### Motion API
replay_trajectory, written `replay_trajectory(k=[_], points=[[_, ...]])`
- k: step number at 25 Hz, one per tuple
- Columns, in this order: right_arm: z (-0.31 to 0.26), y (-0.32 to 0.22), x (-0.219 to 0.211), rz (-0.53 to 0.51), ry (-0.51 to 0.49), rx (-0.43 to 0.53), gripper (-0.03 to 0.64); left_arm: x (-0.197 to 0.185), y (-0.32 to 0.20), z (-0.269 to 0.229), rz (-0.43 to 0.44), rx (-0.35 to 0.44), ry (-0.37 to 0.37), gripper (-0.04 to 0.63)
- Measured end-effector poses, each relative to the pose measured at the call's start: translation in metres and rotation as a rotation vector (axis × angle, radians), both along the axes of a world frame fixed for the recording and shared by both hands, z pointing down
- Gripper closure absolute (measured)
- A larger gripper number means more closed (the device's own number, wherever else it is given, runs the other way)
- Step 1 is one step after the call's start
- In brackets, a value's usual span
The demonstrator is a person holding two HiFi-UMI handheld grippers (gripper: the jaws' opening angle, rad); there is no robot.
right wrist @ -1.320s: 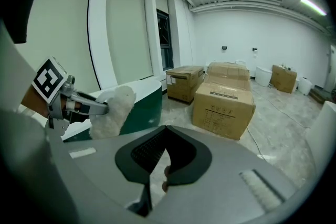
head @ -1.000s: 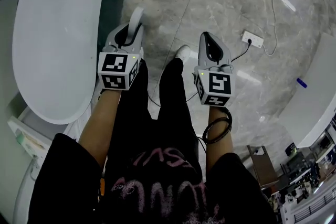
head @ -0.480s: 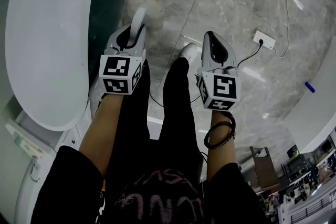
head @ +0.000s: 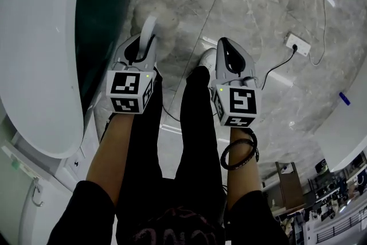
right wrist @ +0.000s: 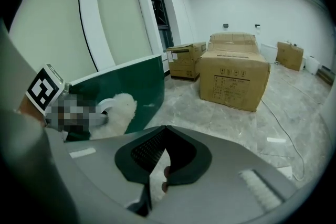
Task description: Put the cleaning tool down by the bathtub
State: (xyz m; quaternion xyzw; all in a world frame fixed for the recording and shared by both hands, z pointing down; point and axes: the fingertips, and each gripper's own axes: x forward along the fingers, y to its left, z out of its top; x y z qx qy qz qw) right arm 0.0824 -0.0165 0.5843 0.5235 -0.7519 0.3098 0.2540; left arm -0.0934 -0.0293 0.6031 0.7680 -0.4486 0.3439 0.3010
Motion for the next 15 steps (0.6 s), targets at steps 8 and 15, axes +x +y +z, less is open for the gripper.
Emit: replay_trajectory(k=[8,15], points=[[0.059,0.004,-0.006,-0.011,-0.012,-0.033,0.6,-0.002,0.005,0.062,-0.009,-0.023,-0.011,0.509],[0.114,0.011,-0.007,-0.009,-0.013,-0.06,0.6,-0.009,0.011,0.118,-0.008,-0.047,-0.031,0.509]])
